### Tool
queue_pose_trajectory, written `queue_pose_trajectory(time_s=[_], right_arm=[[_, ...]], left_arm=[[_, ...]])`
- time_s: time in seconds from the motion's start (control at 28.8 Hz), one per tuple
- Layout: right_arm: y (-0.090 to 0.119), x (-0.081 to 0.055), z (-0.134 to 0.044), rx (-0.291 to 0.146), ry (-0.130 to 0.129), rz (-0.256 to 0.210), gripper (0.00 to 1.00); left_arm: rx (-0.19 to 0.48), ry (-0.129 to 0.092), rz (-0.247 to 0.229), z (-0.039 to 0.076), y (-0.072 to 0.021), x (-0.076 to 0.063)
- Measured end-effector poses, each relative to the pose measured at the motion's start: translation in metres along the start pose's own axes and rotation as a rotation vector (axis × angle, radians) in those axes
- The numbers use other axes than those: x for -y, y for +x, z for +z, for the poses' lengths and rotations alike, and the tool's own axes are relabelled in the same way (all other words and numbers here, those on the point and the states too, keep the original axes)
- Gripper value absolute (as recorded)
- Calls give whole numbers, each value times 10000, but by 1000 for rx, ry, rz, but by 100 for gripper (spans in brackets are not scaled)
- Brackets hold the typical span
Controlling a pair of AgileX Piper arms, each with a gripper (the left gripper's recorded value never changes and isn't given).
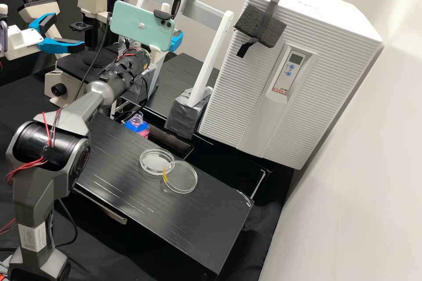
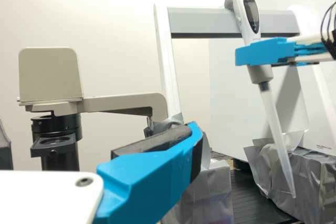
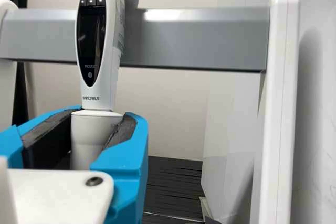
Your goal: Use the pipette
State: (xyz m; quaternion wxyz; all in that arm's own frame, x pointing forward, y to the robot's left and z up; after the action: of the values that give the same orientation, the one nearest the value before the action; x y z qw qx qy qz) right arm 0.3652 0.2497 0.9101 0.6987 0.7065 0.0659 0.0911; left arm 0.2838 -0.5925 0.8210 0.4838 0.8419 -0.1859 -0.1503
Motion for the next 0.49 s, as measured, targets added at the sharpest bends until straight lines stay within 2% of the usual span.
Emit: queue_pose_trajectory(time_s=[0.07,0.24,0.28,0.31,0.38,0.49], right_arm=[[-30,-32,-17,-6,1,15,0],[-154,-164,-69,-35,1,109,0],[-179,-181,-81,-42,5,124,0],[-220,-199,-97,-53,20,151,0],[-278,-206,-109,-66,31,185,0],[-354,-162,-136,-83,46,201,0]], left_arm=[[0,0,0,0,0,0],[0,0,0,0,0,0],[-1,0,-2,-2,3,8],[0,-1,-7,-4,7,23],[4,-23,-14,-4,12,41],[13,-43,-27,-1,21,76]])
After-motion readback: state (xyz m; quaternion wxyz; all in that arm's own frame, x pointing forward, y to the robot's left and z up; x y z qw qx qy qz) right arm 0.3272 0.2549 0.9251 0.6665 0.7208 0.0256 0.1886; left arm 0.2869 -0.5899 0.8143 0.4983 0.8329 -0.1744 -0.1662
